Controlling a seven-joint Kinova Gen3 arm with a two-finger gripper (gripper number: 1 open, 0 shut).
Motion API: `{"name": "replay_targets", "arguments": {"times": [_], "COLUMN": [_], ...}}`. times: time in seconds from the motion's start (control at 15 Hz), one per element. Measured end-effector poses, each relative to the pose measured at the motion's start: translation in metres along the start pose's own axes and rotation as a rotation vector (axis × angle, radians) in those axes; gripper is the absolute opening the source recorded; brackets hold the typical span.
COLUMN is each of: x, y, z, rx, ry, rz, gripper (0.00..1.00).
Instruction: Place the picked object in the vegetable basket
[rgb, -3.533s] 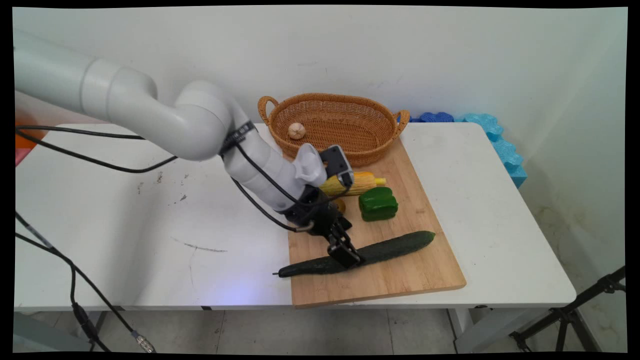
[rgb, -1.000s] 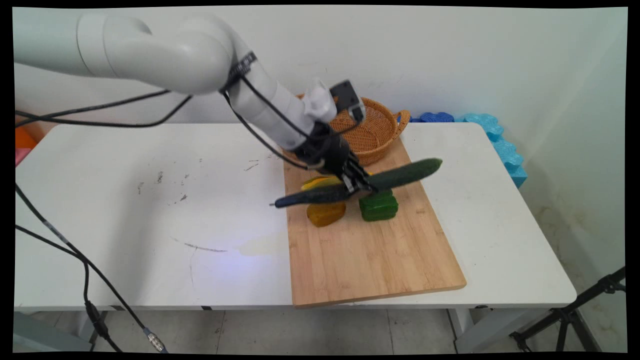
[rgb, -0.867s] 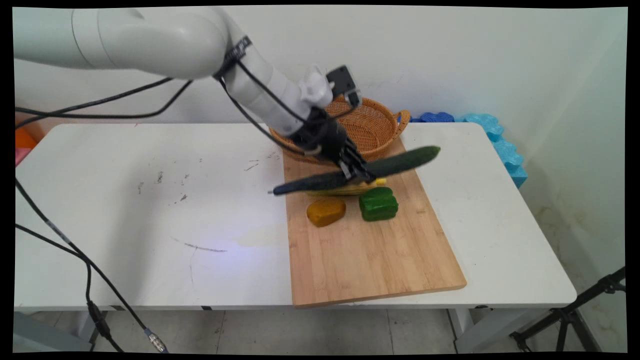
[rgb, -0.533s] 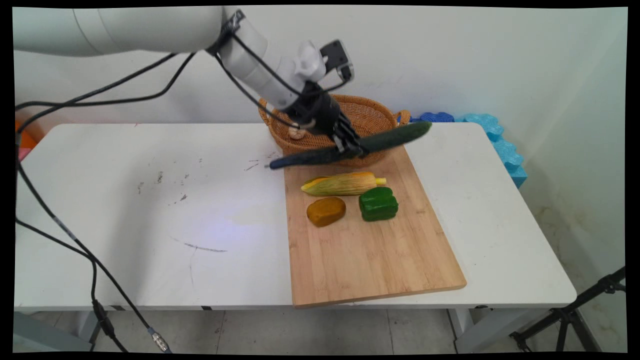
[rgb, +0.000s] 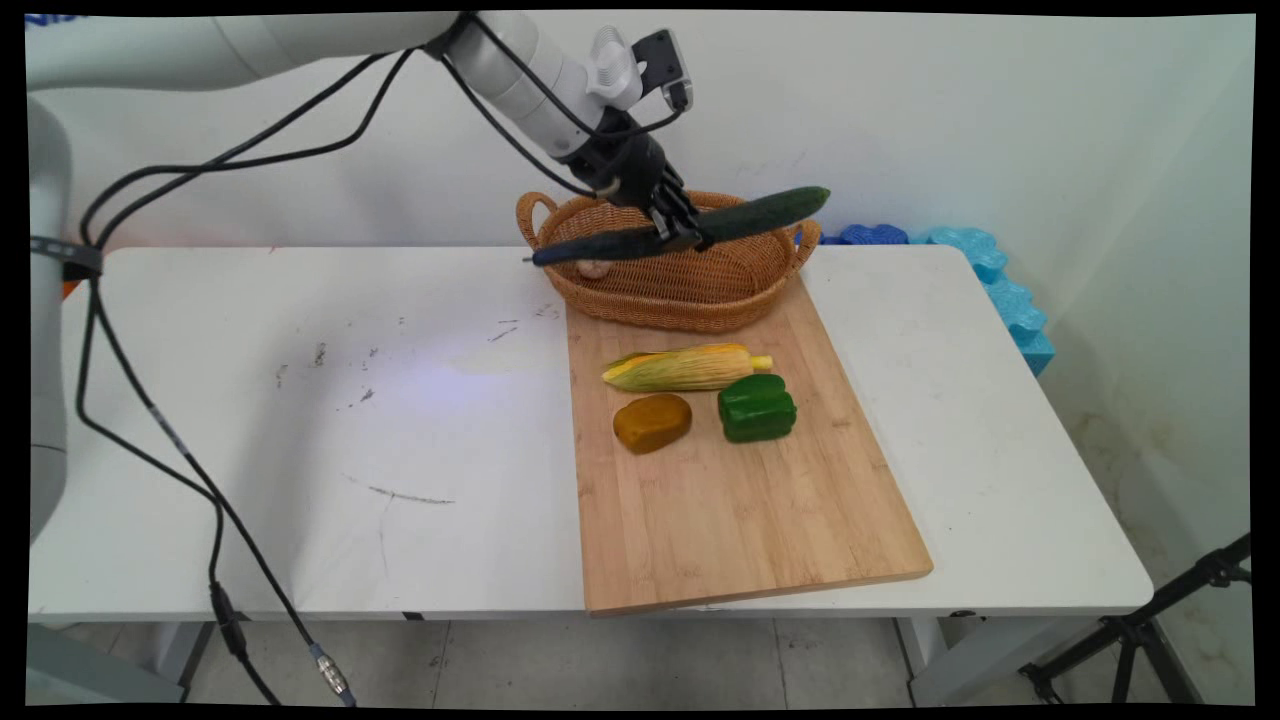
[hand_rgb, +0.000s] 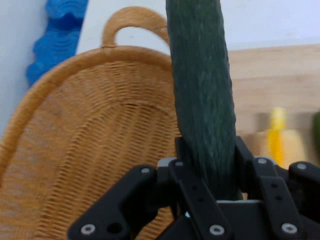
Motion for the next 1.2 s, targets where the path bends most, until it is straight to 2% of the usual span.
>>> {"name": "replay_targets", "arguments": {"times": [0.33,0.53,0.87,1.2], "x": [-0.007,-0.015,-0.031,-0.047], "y": [-0.035,-0.048,-0.063,-0.065], "z": [0.022,0.034,0.053,0.070], "rx": [0.025,0.032,0.034,0.028], "ry": [-0.038,-0.062,-0.105,-0.140], "rz": [0.067,0.092,0.109,0.104], "gripper": [0.00,0.00,0.00,0.00]}}
